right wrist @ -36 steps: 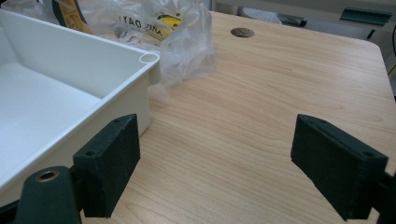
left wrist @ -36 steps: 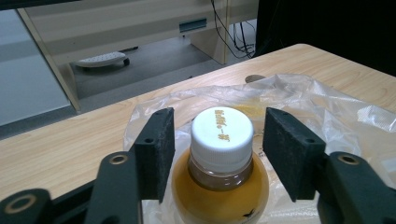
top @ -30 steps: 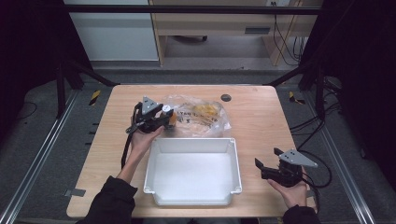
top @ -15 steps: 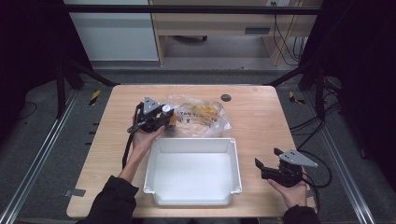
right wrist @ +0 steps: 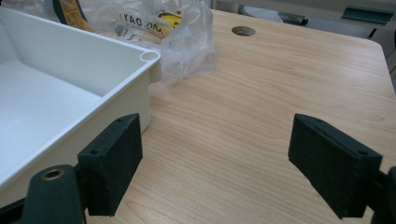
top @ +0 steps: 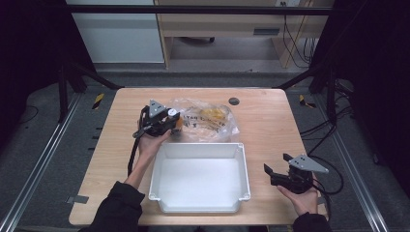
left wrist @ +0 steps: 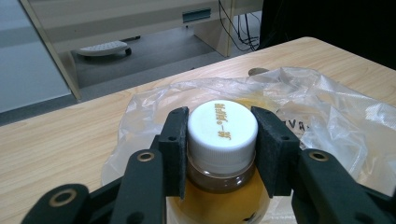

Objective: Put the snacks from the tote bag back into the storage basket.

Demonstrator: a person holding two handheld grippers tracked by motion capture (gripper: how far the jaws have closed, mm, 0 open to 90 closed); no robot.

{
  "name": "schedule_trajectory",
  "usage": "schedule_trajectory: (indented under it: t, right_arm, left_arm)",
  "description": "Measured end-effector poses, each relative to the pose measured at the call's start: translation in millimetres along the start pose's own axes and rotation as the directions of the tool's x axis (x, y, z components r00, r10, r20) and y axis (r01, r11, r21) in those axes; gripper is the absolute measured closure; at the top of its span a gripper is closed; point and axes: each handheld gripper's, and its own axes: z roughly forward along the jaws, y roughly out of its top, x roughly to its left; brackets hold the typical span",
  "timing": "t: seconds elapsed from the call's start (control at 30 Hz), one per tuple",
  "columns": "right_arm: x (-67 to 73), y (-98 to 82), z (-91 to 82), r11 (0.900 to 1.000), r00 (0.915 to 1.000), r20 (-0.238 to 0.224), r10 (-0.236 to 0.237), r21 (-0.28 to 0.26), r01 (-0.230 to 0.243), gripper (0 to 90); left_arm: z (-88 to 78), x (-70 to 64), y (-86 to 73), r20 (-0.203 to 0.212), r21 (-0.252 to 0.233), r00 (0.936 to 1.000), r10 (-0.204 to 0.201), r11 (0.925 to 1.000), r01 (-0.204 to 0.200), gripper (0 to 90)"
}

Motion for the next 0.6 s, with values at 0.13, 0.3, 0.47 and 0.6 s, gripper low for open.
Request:
schedule_trajectory:
  t: [0.13,0.3,0.47,0.6]
  right_arm:
    - [0.0,0.0,-0.3,1.000,1.0000,0.000,0.000,-0.002,0.000,17.9]
    - [-0.3,0.1,-0.4,1.000,1.0000,0.001,-0.002,-0.004,0.002,18.0]
    - [-0.4,0.2,-0.6,1.000,1.0000,0.002,-0.001,-0.004,0.001,18.0]
    - [-0.4,0.2,-0.6,1.000,1.0000,0.002,-0.001,-0.004,0.001,18.0]
  left_arm:
    - [0.0,-0.3,1.7,-0.002,0.012,1.0000,0.001,0.9999,-0.001,58.8]
    - [0.2,-2.0,2.2,-0.006,0.014,1.0000,-0.001,0.9999,0.002,58.8]
    - [-1.3,-1.5,3.0,-0.006,0.005,0.9999,-0.014,0.9999,0.014,58.8]
    - [-5.2,-2.3,6.4,-0.007,-0.011,0.9998,-0.020,0.9997,0.020,58.8]
